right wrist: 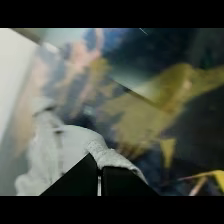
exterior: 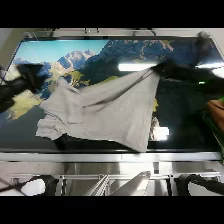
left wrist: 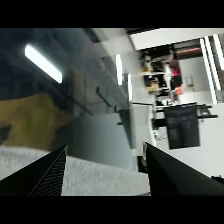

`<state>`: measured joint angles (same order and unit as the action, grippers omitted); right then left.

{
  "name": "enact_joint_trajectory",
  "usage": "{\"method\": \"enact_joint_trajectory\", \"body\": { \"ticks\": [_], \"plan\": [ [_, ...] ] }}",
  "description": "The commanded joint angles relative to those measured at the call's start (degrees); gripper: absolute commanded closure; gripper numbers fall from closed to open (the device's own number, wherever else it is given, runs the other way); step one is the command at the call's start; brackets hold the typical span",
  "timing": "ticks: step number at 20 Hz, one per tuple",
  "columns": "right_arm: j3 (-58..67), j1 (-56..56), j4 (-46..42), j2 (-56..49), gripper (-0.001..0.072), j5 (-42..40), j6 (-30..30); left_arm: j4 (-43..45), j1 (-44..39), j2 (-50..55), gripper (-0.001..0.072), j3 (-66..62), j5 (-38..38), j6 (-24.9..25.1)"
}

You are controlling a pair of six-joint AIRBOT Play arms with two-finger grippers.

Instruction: Fold the shirts.

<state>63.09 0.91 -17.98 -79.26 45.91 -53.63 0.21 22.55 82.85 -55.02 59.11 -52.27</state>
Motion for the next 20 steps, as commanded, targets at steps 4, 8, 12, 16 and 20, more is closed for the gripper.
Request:
{"method": "enact_joint_trajectory", "body": {
  "ticks": [4,8,12,16,20],
  "plan": [
    [3.1,4.8,-0.1,-10.7,0.0319,1.9,4.9,2.8,4.0,23.5,-0.0013,-21.1,16.6,3.1],
    [0.3,13.8,-10.5,-3.8,0.0354,20.0,-3.7,5.6,12.4,23.1,0.0077,-31.5,28.5,-2.1],
    [-17.6,14.6,-20.2,6.9,0.0350,22.5,-14.0,26.3,17.4,19.8,0.0073,-32.6,29.9,-8.2],
    [-36.2,11.0,-22.4,16.6,0.0240,14.1,-19.8,39.9,18.1,20.7,0.0073,-32.6,33.1,-12.9],
    [-44.2,6.1,-22.3,16.1,0.0255,8.4,-21.8,41.6,16.5,22.1,0.0073,-32.6,34.8,-13.4]
  ]
}}
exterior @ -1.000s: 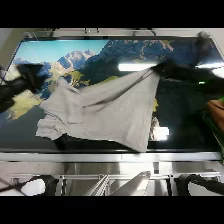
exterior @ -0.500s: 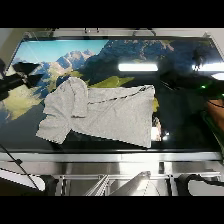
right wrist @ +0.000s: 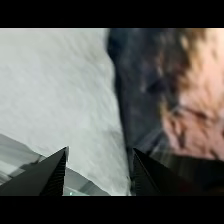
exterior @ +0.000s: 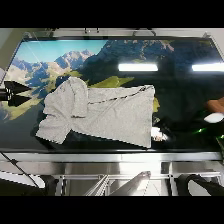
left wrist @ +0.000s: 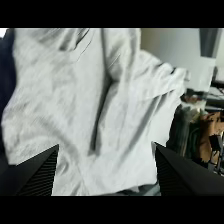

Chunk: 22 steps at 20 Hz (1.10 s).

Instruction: Fold the shirts.

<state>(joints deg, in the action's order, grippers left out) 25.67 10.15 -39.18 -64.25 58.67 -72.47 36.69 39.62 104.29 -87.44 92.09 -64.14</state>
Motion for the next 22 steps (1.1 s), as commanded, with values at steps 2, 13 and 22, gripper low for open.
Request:
{"method": "enact_joint_trajectory", "body": {
  "ticks": [2,13,22],
  "plan": [
    [-8.5,-7.5,-0.7,0.3,0.0255,-6.9,-4.6,8.8,-1.7,0.7,0.0073,-0.2,0.7,-1.6],
    [-8.7,-17.4,11.8,-2.8,0.0695,-19.5,0.7,24.6,-3.8,0.7,0.0073,1.3,-2.3,-3.5],
    [-8.7,-17.4,11.8,-2.8,0.0696,-19.1,0.7,24.6,-14.4,0.7,0.0413,10.7,-17.6,3.5]
  ]
}}
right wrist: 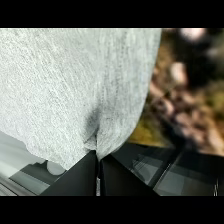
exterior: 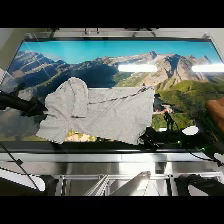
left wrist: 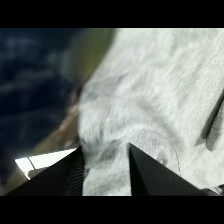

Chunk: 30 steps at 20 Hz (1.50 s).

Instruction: Fold the shirts.

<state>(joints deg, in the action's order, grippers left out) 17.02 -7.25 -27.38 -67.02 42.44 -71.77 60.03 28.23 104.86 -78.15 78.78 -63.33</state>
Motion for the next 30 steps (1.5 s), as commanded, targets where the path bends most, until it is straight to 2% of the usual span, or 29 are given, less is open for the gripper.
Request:
{"method": "enact_joint_trajectory", "body": {
  "ticks": [1,2,4,6,9,11,12,14,19,22,24,27,29,30],
  "plan": [
    [0.0,0.0,0.0,0.0,0.0696,-2.3,0.2,1.3,-3.7,0.1,0.0518,1.4,-4.4,3.0],
    [0.0,0.0,0.1,0.0,0.0695,-1.4,0.7,1.3,-4.1,0.1,0.0694,1.4,-4.2,3.2],
    [0.0,0.0,0.2,0.3,0.0696,1.5,0.7,-0.4,-4.1,0.0,0.0685,1.4,-0.3,4.6],
    [0.5,0.0,0.2,2.7,0.0696,6.1,1.3,-8.0,-2.8,-0.3,0.0686,0.1,8.4,6.3],
    [6.0,2.6,0.2,11.2,0.0696,15.8,1.3,-29.0,0.5,-3.9,0.0686,-2.4,20.8,7.8],
    [12.8,6.3,0.2,19.5,0.0696,20.0,1.3,-46.9,2.3,-9.0,0.0687,-1.9,27.9,7.0],
    [17.1,9.0,0.2,23.8,0.0696,21.6,1.6,-53.1,3.1,-13.2,0.0686,-0.7,27.9,6.8],
    [25.7,15.5,0.2,30.9,0.0696,23.7,2.7,-60.8,4.0,-22.5,0.0686,1.9,27.8,9.9],
    [43.3,32.9,0.3,40.6,0.0696,30.1,3.5,-65.9,5.0,-43.0,0.0686,1.2,27.5,10.4],
    [50.4,39.1,0.2,42.8,0.0696,27.9,5.1,-79.4,8.6,-50.6,0.0686,-1.9,27.5,10.3],
    [55.6,41.0,0.2,42.2,0.0696,25.6,5.2,-87.4,14.1,-53.7,0.0686,-5.2,27.5,10.3],
    [60.2,41.1,0.0,39.5,0.0696,24.3,5.2,-88.2,22.9,-55.1,0.0685,-8.5,27.5,8.3],
    [60.0,41.1,-0.9,36.8,0.0696,26.3,5.4,-86.7,24.2,-53.1,0.0685,-8.5,27.5,6.5],
    [59.2,41.0,-0.6,34.9,0.0696,28.2,5.4,-82.9,23.1,-51.3,0.0686,-8.5,27.4,4.9]
  ]
}}
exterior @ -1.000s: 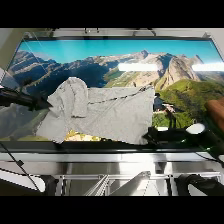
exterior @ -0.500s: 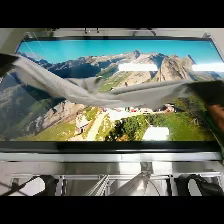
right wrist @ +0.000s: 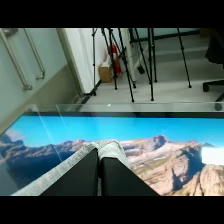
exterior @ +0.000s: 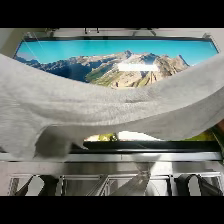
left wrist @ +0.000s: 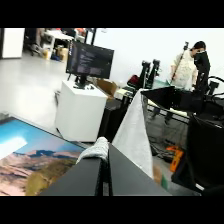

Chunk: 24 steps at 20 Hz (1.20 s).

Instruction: Fold the shirts.

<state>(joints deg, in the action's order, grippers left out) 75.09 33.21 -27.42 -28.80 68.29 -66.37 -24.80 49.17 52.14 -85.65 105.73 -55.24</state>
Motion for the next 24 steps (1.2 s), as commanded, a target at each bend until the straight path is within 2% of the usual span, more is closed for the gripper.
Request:
{"method": "enact_joint_trajectory", "body": {
  "ticks": [1,4,7,11,14,17,21,24],
  "plan": [
    [-0.5,0.0,0.3,-5.3,0.0696,4.0,0.0,7.0,0.0,3.4,0.0685,-1.0,0.4,-4.5],
    [-9.1,-6.0,0.9,-10.9,0.0696,2.3,2.6,27.6,-11.8,11.2,0.0686,-1.0,-0.7,-5.3],
    [-19.8,-13.9,0.5,-18.2,0.0696,-6.6,5.7,48.1,-25.5,22.2,0.0685,-1.0,-5.8,-5.2],
    [-24.2,-19.7,2.7,-36.8,0.0696,-19.2,11.5,65.7,-35.9,43.1,0.0686,-5.7,-15.4,-6.3],
    [-22.3,-17.4,15.3,-50.6,0.0696,-21.5,22.2,68.6,-36.5,59.3,0.0687,-14.7,-15.1,-10.9],
    [-20.1,-13.8,24.3,-60.0,0.0697,-21.3,28.0,68.4,-35.0,68.2,0.0688,-21.6,-16.1,-12.7],
    [-16.1,-11.0,29.2,-66.6,0.0696,-17.4,32.0,59.3,-33.7,73.4,0.0688,-31.2,-17.1,-13.0],
    [-14.9,-10.8,29.2,-68.3,0.0696,-16.4,32.7,58.1,-34.2,73.0,0.0688,-31.7,-15.8,-13.0]
  ]
}}
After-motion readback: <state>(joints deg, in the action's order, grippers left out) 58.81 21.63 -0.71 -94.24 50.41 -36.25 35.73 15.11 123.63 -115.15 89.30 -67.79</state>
